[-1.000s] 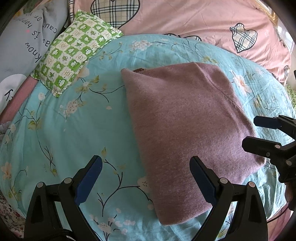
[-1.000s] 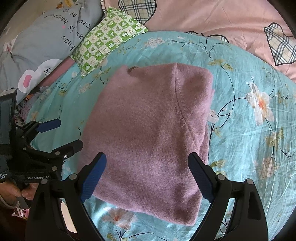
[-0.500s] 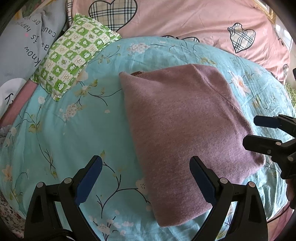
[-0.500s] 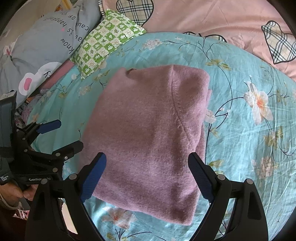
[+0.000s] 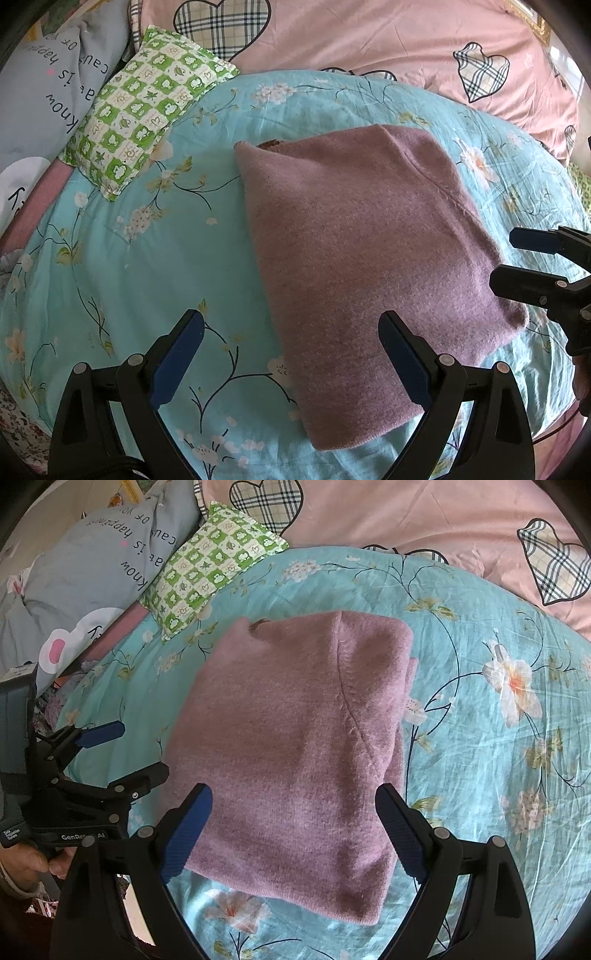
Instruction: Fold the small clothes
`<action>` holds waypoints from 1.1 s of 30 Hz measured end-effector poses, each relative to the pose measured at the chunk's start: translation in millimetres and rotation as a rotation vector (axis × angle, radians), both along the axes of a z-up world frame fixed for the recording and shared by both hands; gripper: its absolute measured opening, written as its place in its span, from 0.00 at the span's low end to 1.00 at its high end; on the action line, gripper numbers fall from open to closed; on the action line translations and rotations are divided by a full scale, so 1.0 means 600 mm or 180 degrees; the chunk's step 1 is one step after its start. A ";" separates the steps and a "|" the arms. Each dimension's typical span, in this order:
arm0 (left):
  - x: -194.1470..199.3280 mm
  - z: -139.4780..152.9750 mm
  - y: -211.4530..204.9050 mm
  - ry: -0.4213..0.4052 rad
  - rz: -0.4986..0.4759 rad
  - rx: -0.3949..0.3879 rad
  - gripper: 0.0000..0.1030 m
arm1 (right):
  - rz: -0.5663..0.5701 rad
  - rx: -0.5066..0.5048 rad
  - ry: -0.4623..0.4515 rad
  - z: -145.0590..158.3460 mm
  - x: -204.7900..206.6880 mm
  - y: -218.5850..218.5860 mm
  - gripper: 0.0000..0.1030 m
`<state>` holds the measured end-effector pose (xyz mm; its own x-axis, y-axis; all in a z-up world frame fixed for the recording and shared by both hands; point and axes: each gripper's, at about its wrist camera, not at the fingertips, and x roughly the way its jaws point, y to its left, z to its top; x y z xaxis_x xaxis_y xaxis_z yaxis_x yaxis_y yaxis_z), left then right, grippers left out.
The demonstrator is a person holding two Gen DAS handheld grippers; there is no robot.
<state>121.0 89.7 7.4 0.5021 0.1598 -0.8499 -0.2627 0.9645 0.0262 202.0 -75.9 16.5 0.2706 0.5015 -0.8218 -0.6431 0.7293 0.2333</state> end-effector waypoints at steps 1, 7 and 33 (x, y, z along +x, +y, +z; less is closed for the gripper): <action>0.000 0.000 0.000 0.0001 0.0002 -0.0003 0.93 | -0.0001 0.0002 0.0000 0.001 0.000 -0.001 0.87; -0.001 0.000 -0.003 0.0002 -0.0018 0.0005 0.93 | -0.0004 0.0005 0.0007 0.003 0.002 -0.004 0.87; 0.000 0.006 0.006 0.0010 0.0040 -0.0009 0.92 | -0.0063 0.0065 0.0013 0.009 0.002 -0.008 0.87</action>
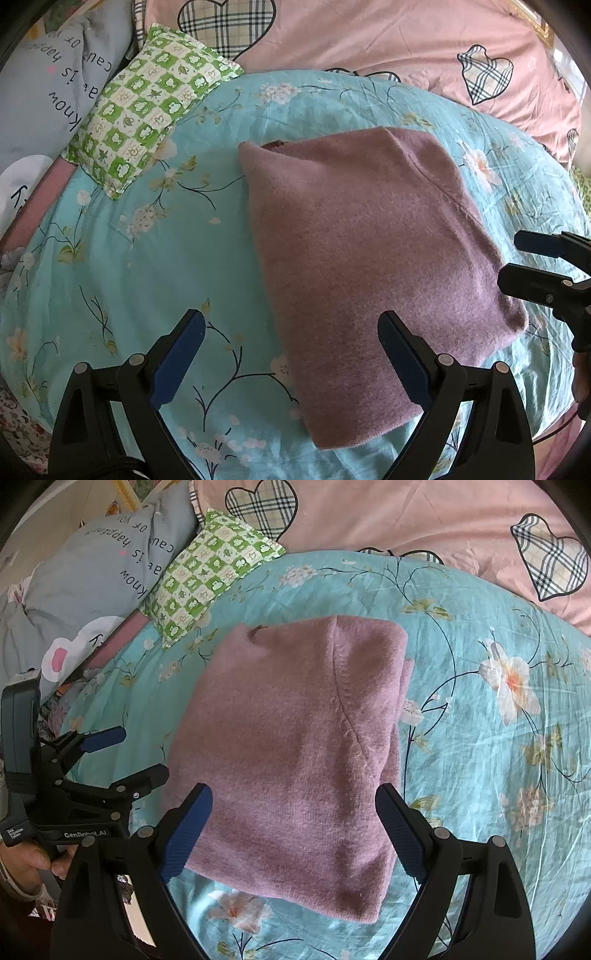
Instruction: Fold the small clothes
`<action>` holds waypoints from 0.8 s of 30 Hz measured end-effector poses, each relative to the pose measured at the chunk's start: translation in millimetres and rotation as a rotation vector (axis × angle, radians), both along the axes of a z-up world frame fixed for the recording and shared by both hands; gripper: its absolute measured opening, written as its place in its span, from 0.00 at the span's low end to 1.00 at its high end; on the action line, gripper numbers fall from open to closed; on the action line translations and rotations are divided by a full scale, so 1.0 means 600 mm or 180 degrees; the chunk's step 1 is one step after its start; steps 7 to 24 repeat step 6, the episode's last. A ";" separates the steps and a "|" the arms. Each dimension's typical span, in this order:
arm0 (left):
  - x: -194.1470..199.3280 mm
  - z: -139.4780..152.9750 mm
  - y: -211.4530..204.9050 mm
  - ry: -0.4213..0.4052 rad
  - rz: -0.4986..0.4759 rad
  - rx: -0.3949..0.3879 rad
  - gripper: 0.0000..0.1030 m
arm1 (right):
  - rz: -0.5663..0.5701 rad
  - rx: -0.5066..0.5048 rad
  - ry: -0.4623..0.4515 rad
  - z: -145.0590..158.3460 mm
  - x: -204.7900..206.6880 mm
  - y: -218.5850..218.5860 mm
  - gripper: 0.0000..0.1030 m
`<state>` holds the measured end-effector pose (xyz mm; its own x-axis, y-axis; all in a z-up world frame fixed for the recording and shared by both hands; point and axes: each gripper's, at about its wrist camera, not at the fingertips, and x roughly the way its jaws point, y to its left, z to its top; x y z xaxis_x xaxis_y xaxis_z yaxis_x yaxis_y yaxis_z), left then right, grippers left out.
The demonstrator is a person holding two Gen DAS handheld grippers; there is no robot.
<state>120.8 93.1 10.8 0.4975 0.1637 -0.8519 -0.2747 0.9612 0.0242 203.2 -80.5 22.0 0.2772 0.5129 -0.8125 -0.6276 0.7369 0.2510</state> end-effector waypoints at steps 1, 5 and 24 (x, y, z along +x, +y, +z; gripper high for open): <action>-0.001 0.001 0.000 -0.0009 0.0007 -0.0002 0.92 | -0.0006 -0.0001 -0.0003 0.001 -0.001 0.000 0.87; -0.002 0.005 0.000 -0.0020 0.0019 0.0010 0.91 | -0.0031 0.0022 -0.0021 0.003 -0.004 -0.003 0.87; -0.003 0.006 0.000 -0.0021 0.0033 0.0012 0.91 | -0.0039 0.0030 -0.0023 0.004 -0.004 -0.004 0.87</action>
